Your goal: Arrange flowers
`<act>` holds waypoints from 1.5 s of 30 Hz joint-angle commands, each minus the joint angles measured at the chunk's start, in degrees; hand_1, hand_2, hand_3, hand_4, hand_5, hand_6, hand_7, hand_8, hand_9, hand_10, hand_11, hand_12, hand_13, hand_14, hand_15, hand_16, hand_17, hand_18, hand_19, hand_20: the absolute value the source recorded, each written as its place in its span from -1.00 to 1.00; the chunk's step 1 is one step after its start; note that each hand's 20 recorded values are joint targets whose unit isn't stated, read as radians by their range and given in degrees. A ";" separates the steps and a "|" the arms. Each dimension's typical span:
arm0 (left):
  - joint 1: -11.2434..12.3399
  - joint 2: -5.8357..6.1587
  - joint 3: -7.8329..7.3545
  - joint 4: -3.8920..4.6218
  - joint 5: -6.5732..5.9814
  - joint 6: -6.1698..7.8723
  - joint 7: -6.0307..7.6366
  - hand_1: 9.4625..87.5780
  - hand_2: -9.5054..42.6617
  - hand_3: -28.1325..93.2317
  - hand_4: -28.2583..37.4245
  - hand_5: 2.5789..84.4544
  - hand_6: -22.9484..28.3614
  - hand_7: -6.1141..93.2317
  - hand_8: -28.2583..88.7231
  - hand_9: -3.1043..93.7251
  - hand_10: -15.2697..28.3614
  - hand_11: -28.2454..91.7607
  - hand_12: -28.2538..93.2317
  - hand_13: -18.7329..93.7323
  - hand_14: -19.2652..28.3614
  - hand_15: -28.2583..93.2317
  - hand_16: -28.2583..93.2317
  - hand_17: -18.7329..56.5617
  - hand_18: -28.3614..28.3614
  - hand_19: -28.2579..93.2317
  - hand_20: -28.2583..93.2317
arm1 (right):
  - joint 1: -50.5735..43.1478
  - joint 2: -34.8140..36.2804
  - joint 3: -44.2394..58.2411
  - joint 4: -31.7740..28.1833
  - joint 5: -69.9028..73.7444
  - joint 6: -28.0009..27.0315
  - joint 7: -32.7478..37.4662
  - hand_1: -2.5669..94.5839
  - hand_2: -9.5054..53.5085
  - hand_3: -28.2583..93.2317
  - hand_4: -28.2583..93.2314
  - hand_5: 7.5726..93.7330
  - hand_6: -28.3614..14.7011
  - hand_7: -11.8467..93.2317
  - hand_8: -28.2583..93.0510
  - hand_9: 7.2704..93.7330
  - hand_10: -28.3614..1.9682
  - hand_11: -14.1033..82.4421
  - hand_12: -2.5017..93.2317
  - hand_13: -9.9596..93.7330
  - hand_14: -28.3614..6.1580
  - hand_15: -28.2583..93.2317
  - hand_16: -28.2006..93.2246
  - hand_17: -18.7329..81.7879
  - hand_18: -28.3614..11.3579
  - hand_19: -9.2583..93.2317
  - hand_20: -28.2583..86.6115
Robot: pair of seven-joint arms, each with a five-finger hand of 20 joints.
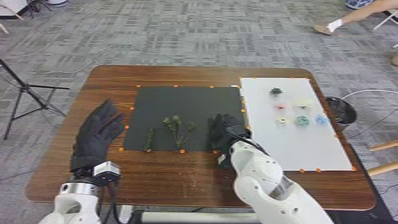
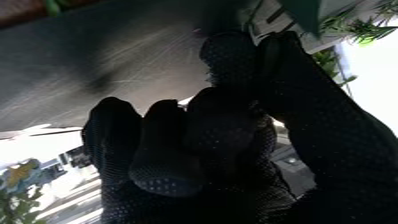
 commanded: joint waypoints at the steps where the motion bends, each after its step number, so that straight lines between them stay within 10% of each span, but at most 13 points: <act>1: 0.40 -0.54 0.00 0.04 -0.16 -0.57 -0.37 -0.62 -0.73 0.57 -0.98 -0.42 -0.05 -0.45 -0.71 -0.43 0.20 -0.28 -0.25 -0.28 0.40 -0.22 -0.45 -0.82 0.74 0.20 -0.43 | -2.85 0.02 0.21 2.99 -2.96 -4.49 -1.27 -0.13 -1.00 0.75 -0.85 0.58 0.35 0.21 -0.18 0.79 0.37 0.59 0.06 0.64 0.05 0.84 0.19 0.28 -0.62 1.00 0.74; 28: 1.04 -0.87 -0.19 -0.26 -0.15 -0.11 -0.09 -0.62 -0.73 0.57 -0.98 -0.42 -0.05 -0.45 -0.71 -0.43 0.20 -0.28 -0.25 -0.28 0.41 -0.21 -0.46 -0.82 0.74 0.20 -0.43 | -0.48 2.19 2.69 1.77 -5.87 -5.59 -1.77 -0.25 -1.00 0.74 -0.91 0.50 0.30 0.19 -0.22 0.72 0.31 0.59 0.07 0.58 -0.01 0.84 0.19 0.22 -0.62 1.00 0.71; 34: 1.71 -0.81 -0.60 -0.55 -0.12 -0.02 0.21 -0.62 -0.73 0.57 -0.98 -0.42 -0.05 -0.45 -0.71 -0.43 0.20 -0.28 -0.25 -0.28 0.41 -0.21 -0.46 -0.82 0.74 0.20 -0.43 | 1.71 5.39 8.12 -1.89 -0.66 -2.99 -1.64 -0.46 -0.97 0.74 -0.88 0.25 0.07 0.19 -0.74 0.40 -0.02 0.55 0.01 0.41 -0.16 0.84 0.16 0.10 -0.61 1.00 0.63; 45: 2.92 -0.93 -0.86 -0.99 -0.31 -0.15 0.70 -0.62 -0.73 0.57 -0.98 -0.42 -0.05 -0.45 -0.71 -0.43 0.20 -0.28 -0.25 -0.28 0.41 -0.21 -0.46 -0.82 0.74 0.20 -0.43 | -1.65 17.50 21.46 -5.21 2.91 -4.06 -2.21 -0.50 -1.00 0.75 -0.92 -0.16 -0.15 -0.23 -0.72 -0.14 -0.29 0.03 -0.39 0.14 -0.30 0.79 -0.01 -0.04 -0.68 1.00 0.49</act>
